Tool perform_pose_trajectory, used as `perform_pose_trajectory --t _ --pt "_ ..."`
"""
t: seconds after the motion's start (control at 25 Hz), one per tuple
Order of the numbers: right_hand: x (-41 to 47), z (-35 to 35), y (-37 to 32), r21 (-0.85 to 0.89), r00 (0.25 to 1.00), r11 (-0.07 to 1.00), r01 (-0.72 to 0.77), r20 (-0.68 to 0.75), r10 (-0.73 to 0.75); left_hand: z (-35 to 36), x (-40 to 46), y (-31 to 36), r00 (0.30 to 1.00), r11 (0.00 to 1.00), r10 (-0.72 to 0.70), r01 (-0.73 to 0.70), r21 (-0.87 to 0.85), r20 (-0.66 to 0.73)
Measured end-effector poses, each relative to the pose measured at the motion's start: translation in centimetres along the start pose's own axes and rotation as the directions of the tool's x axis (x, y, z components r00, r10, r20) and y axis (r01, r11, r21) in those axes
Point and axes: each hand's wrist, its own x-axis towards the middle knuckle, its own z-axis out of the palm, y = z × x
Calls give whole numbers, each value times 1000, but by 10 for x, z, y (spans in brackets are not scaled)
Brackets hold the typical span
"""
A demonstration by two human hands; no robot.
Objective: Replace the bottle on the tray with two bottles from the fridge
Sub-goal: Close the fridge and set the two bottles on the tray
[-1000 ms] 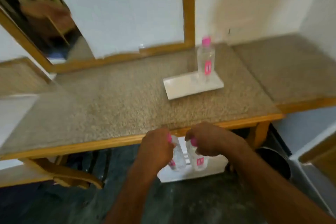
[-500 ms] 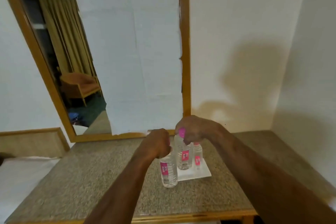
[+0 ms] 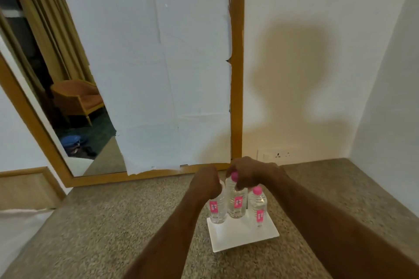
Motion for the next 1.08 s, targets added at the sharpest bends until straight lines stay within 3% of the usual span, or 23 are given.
perform_pose_trajectory --t 0.52,1.08 --pt "37 54 45 -21 987 998 54 153 -50 77 26 -8 990 992 -121 123 -29 71" --pt "43 72 58 14 985 999 49 168 -50 88 34 -9 987 986 -147 151 -64 58"
